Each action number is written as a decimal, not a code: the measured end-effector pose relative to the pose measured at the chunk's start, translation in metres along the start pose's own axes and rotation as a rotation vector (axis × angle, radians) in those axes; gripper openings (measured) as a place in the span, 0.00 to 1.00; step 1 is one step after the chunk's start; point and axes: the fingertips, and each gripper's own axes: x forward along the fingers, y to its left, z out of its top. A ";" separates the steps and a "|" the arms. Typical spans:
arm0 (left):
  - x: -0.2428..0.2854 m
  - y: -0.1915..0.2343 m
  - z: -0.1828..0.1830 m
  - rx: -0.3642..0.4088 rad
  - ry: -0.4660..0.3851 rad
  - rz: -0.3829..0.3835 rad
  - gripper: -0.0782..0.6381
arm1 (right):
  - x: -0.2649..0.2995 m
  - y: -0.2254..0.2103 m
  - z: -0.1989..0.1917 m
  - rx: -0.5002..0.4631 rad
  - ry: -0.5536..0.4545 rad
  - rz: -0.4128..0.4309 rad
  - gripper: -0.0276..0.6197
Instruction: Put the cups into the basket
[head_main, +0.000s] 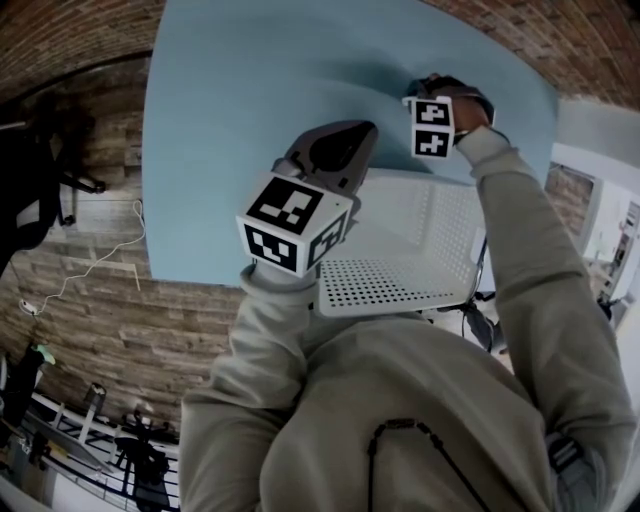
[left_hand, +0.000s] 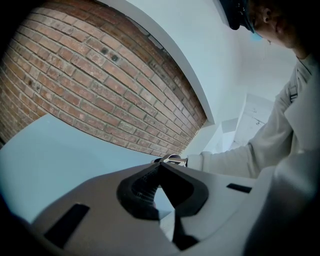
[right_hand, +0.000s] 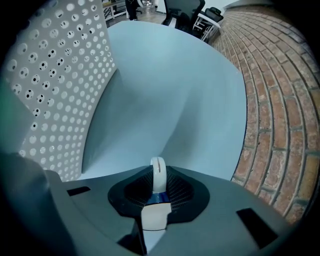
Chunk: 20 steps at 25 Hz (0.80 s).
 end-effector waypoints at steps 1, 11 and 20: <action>0.000 0.000 0.000 0.003 0.002 0.003 0.10 | -0.002 0.000 0.000 0.009 -0.004 -0.004 0.15; -0.002 -0.002 -0.002 0.031 0.035 0.029 0.10 | -0.051 -0.015 -0.013 0.087 -0.015 -0.080 0.15; -0.011 -0.011 0.010 0.066 -0.022 0.060 0.10 | -0.119 -0.015 -0.039 0.163 -0.014 -0.180 0.15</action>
